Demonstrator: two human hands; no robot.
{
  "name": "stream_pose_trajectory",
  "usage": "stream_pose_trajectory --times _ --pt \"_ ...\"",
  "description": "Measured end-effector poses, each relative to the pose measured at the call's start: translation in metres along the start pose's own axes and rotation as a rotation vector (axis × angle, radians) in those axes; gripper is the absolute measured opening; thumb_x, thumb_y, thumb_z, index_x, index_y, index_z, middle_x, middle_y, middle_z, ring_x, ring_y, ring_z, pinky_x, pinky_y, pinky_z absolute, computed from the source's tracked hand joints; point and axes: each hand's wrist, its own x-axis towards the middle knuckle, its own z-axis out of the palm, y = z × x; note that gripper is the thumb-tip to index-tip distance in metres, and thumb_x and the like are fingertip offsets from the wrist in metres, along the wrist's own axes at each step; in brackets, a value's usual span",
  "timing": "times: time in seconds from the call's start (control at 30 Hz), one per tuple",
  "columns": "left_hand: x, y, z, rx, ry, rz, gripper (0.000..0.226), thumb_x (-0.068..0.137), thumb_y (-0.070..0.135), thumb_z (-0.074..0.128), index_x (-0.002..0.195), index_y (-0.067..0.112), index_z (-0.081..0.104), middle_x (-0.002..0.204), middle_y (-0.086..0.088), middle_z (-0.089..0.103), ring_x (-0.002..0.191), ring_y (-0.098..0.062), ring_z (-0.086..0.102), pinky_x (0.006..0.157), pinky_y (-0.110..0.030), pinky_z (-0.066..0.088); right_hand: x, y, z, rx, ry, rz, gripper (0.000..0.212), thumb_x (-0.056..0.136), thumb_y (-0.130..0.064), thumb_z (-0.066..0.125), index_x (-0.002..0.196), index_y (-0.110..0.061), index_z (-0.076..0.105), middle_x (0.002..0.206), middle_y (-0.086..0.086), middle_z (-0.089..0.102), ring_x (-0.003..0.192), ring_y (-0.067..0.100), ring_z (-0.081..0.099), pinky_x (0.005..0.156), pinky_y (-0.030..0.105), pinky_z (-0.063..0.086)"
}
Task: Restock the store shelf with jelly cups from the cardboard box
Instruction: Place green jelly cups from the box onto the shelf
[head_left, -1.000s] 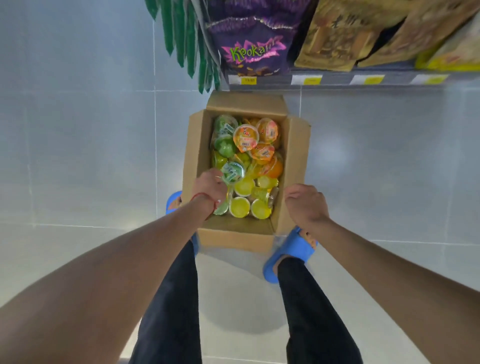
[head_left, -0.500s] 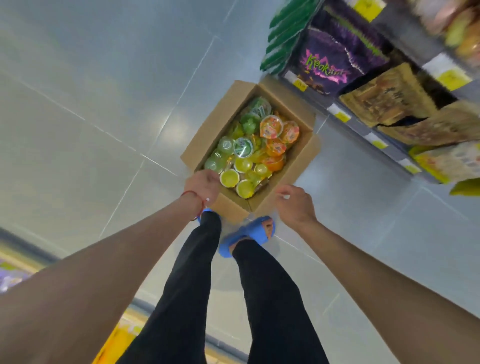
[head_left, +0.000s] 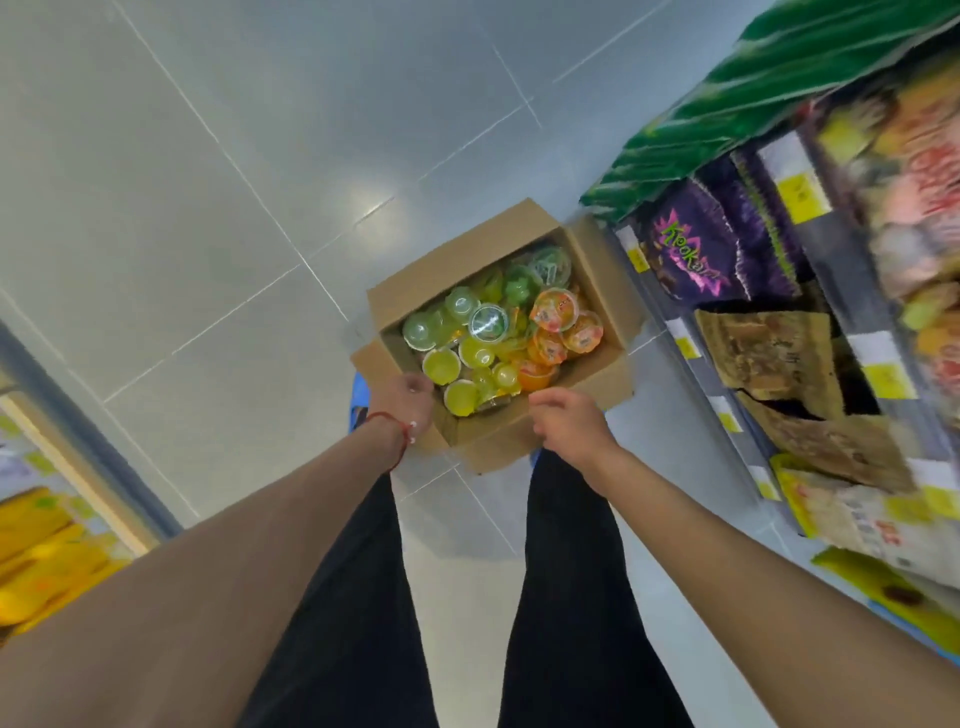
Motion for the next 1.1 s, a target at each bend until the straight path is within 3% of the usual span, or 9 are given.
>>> stream_pose_trajectory --times 0.13,0.2,0.3,0.4,0.57,0.67,0.8,0.93,1.1 --pt "-0.014 -0.001 0.037 -0.128 0.037 -0.069 0.019 0.092 0.011 0.048 0.1 0.018 0.064 0.114 -0.015 0.068 0.106 -0.032 0.064 0.093 -0.035 0.052 0.017 0.005 -0.043 -0.154 -0.04 -0.078 0.024 0.098 -0.013 0.051 0.112 -0.015 0.07 0.096 -0.003 0.064 0.104 0.023 0.06 0.095 0.039 0.05" --pt "-0.022 -0.002 0.058 -0.193 0.043 -0.11 0.02 0.09 0.011 0.049 0.097 0.022 0.063 0.112 -0.015 0.068 0.104 -0.032 0.065 0.093 -0.035 0.053 0.024 0.011 -0.063 -0.236 -0.037 -0.088 0.02 0.097 -0.014 0.052 0.102 -0.021 0.07 0.093 -0.005 0.064 0.103 0.023 0.061 0.096 0.039 0.05" --pt "-0.025 -0.005 0.083 -0.264 0.018 -0.146 0.018 0.087 0.014 0.05 0.095 0.025 0.062 0.112 -0.012 0.069 0.106 -0.032 0.064 0.094 -0.039 0.053 0.034 0.016 -0.081 -0.368 -0.065 -0.092 0.024 0.095 -0.014 0.054 0.109 -0.019 0.072 0.106 0.001 0.069 0.108 0.026 0.063 0.101 0.041 0.049" --pt "-0.017 -0.015 0.105 -0.325 0.006 -0.16 0.011 0.075 0.025 0.053 0.081 0.027 0.062 0.11 -0.012 0.07 0.106 -0.034 0.066 0.095 -0.046 0.053 0.048 0.017 -0.089 -0.439 -0.076 -0.079 0.027 0.094 -0.013 0.053 0.113 -0.016 0.073 0.112 0.007 0.072 0.109 0.028 0.064 0.101 0.04 0.05" --pt "-0.002 -0.027 0.128 -0.376 -0.038 -0.17 0.014 0.072 0.027 0.052 0.081 0.027 0.062 0.111 -0.013 0.069 0.104 -0.033 0.066 0.095 -0.046 0.053 0.083 0.02 -0.078 -0.411 -0.05 -0.031 0.025 0.091 -0.012 0.052 0.103 -0.001 0.071 0.092 0.013 0.07 0.087 0.025 0.059 0.084 0.041 0.053" --pt "0.013 -0.026 0.142 -0.316 -0.046 -0.133 0.012 0.086 0.021 0.054 0.092 0.022 0.064 0.109 -0.014 0.069 0.104 -0.034 0.064 0.094 -0.042 0.052 0.11 0.026 -0.068 -0.378 -0.023 -0.012 0.029 0.088 -0.011 0.051 0.108 0.003 0.068 0.087 0.009 0.063 0.084 0.025 0.054 0.081 0.041 0.053" --pt "0.058 -0.027 0.162 -0.159 -0.048 -0.051 0.027 0.096 0.03 0.048 0.111 0.016 0.066 0.115 -0.009 0.068 0.107 -0.032 0.061 0.094 -0.036 0.05 0.155 0.031 -0.06 -0.438 0.025 -0.066 0.027 0.095 -0.014 0.057 0.118 -0.007 0.068 0.116 0.008 0.067 0.114 0.031 0.06 0.102 0.042 0.048" --pt "0.106 -0.025 0.174 -0.09 -0.044 0.035 0.036 0.092 0.025 0.058 0.127 0.017 0.061 0.126 -0.006 0.062 0.114 -0.028 0.059 0.092 -0.032 0.049 0.208 0.038 -0.052 -0.493 0.094 -0.204 0.041 0.089 -0.027 0.066 0.128 -0.016 0.062 0.125 0.003 0.062 0.119 0.025 0.058 0.104 0.044 0.048" --pt "0.179 -0.007 0.193 -0.085 0.055 0.153 0.042 0.088 0.021 0.062 0.13 0.018 0.058 0.132 -0.004 0.058 0.11 -0.023 0.06 0.09 -0.03 0.047 0.277 0.052 -0.043 -0.706 0.204 -0.409 0.067 0.087 -0.023 0.071 0.146 -0.021 0.041 0.143 0.003 0.044 0.13 0.023 0.045 0.11 0.039 0.041"
